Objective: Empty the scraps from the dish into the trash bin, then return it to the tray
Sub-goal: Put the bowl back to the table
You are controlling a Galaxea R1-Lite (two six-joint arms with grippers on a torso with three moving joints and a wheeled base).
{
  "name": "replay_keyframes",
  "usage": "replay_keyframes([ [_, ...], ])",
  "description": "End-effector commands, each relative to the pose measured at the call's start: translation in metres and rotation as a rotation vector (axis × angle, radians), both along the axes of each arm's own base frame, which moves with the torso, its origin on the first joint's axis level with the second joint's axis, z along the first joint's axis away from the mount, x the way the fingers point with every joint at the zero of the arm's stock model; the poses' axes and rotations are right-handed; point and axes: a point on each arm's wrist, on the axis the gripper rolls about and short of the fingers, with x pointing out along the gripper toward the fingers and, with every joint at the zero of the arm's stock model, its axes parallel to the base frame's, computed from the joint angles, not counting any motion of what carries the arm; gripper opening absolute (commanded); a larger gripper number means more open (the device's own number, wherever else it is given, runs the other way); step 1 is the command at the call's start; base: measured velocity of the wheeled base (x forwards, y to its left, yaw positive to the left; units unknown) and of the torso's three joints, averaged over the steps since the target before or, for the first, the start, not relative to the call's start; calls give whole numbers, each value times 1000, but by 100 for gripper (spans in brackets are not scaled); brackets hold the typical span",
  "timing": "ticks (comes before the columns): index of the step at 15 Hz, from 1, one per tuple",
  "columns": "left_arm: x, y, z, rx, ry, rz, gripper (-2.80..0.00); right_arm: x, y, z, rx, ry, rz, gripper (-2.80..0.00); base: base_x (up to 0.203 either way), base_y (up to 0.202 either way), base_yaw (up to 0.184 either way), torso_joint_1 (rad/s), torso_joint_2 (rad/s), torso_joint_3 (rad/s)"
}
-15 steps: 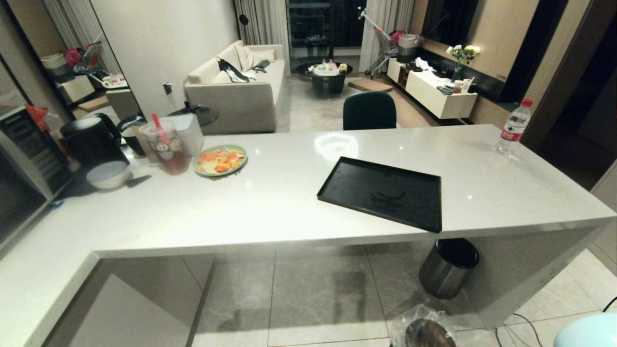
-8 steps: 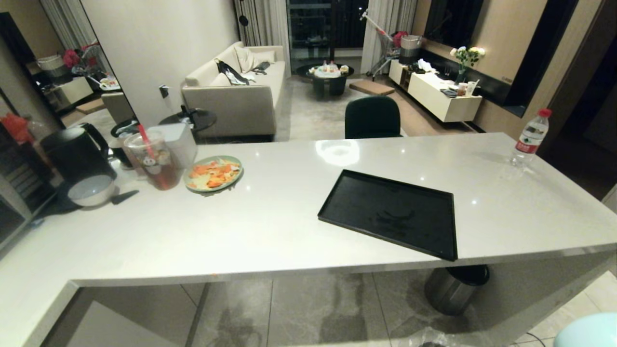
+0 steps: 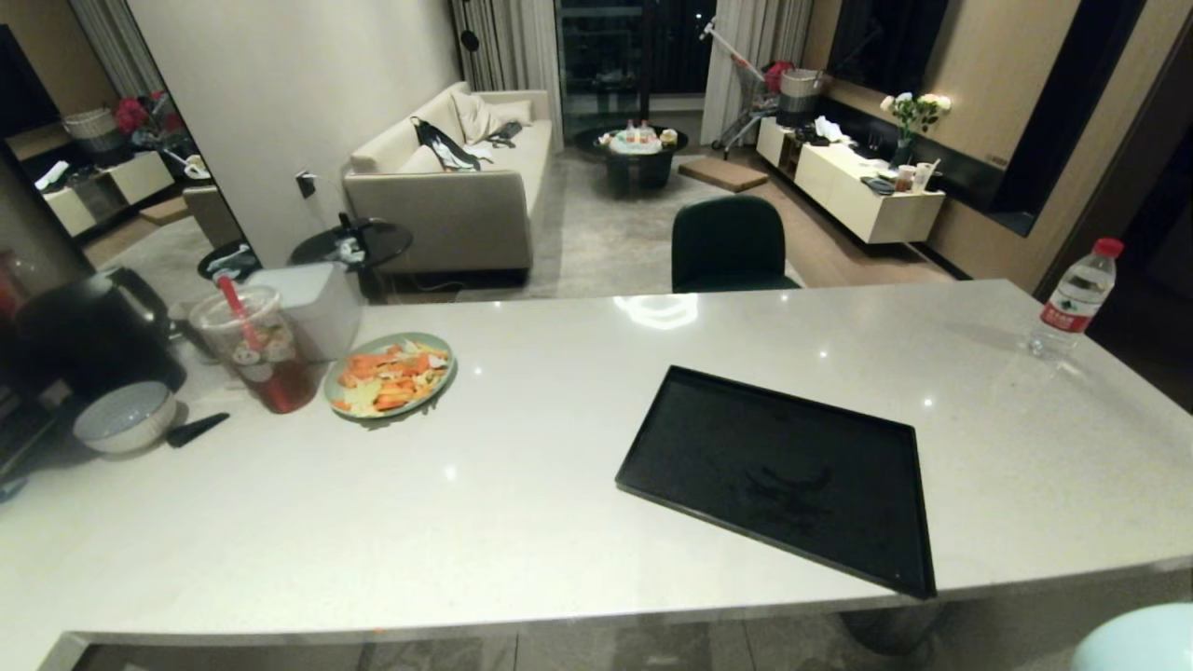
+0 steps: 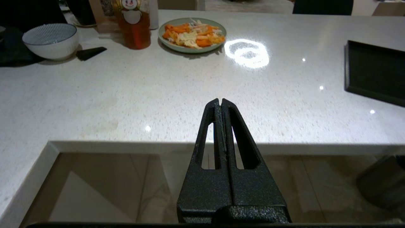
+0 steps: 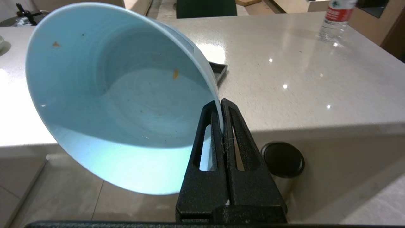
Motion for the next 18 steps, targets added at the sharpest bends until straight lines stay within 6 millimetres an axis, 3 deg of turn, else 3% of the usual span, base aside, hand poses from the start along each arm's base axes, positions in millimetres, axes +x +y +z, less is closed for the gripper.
replay_keyframes([
  [1,0,0,0,0,1,1,-280,0,0,0,0,1,0,-280,197,0,3,4,0,2],
  [3,0,0,0,0,1,1,-280,0,0,0,-2,1,0,-280,129,0,-1,3,7,0],
  [18,0,0,0,0,1,1,-280,0,0,0,-2,-1,0,-280,0,0,0,0,0,0],
])
